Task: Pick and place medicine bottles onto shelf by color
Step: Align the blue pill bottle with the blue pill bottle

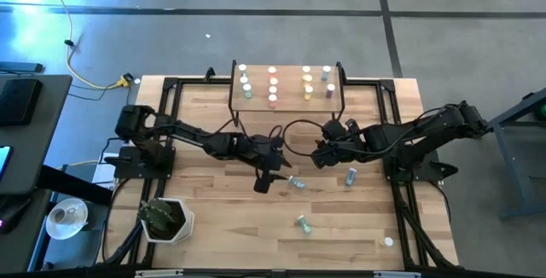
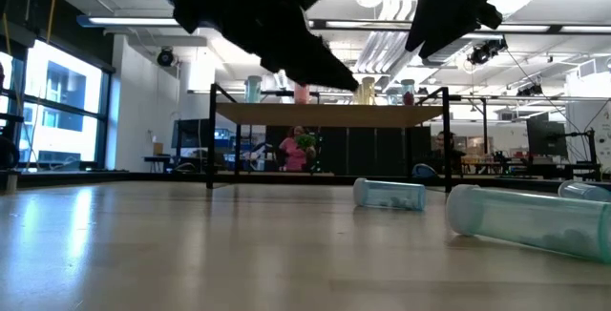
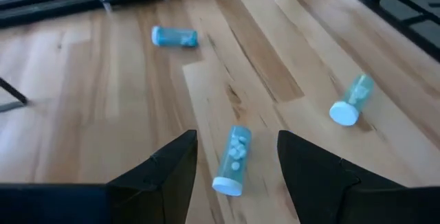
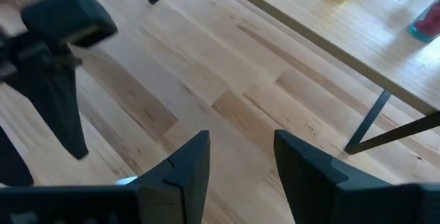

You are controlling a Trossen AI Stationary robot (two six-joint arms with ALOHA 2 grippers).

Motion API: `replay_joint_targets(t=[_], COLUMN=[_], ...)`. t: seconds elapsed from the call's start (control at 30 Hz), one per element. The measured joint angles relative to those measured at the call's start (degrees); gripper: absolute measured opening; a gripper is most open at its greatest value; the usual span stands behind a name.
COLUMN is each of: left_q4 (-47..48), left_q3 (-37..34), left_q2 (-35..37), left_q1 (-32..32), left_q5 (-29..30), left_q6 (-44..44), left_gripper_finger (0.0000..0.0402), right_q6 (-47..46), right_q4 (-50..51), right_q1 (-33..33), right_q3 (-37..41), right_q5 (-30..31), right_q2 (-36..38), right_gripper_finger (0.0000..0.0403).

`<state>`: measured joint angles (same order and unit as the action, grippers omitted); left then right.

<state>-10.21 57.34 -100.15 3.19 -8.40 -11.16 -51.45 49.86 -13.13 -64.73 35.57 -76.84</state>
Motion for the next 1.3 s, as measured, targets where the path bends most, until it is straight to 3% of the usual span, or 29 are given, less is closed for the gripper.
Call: replay_joint_targets(t=[0.4,1.3], left_q4=[-0.11,-4.26], left_q3=[4.08,4.19], left_q2=[-9.01,-15.18], left_q1=[0.01,0.29], left_q5=[0.00,-2.93], left_q6=[-0.72,-3.22], left_gripper_finger=[0.0188,0.0189], right_q6=[0.01,0.47], right_q4=[-0.29,-0.85], right_q1=[0.00,0.00], right_q3=[0.00,-0.02], right_q5=[0.01,0.26], right_q2=[0.00,-0.02], right_gripper_finger=[0.0154,0.0154])
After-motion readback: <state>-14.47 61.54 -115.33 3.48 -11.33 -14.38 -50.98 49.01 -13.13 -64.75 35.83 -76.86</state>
